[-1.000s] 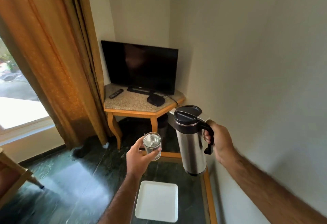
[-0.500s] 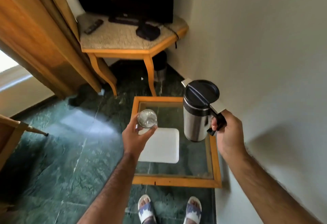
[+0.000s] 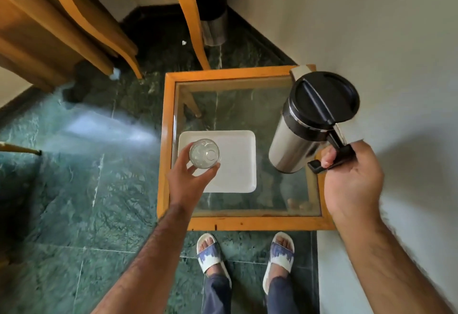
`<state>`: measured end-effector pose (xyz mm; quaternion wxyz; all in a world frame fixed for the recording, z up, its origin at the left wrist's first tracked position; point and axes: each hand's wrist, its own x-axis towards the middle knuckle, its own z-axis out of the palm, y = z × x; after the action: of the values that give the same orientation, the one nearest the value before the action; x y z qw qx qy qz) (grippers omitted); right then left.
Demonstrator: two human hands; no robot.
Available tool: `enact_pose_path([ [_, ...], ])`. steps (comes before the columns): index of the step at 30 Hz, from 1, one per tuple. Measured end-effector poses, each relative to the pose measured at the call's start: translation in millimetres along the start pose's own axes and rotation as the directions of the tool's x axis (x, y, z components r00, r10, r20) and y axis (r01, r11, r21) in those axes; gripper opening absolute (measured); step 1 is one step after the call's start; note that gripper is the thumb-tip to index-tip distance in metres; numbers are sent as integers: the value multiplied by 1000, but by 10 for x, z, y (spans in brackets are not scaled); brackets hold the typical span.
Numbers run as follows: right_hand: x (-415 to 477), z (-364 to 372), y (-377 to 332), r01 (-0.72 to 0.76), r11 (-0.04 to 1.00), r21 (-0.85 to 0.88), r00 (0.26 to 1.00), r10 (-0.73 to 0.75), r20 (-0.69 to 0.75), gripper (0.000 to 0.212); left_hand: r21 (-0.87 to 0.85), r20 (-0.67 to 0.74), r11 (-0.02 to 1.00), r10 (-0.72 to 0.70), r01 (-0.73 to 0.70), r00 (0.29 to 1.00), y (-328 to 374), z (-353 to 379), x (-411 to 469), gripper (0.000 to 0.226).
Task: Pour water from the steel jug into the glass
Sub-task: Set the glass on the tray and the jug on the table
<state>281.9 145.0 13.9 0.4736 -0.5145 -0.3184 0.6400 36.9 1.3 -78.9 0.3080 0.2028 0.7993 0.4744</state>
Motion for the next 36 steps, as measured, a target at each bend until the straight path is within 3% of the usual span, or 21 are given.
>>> enact_pose_path([
  [7,212,-174,435,-4,992,126,1000,7,-22,47,30,32,1000,-4,3,999,-527,251,281,66],
  [15,200,-294,684,17,996,89,1000,-18,4,47,116,57,993,0,-7,998,-746,451,380,66],
  [36,108,-271,976,26,988,149,1000,-24,-12,43,80,-31,994,-67,69,997,-997,528,366,73],
])
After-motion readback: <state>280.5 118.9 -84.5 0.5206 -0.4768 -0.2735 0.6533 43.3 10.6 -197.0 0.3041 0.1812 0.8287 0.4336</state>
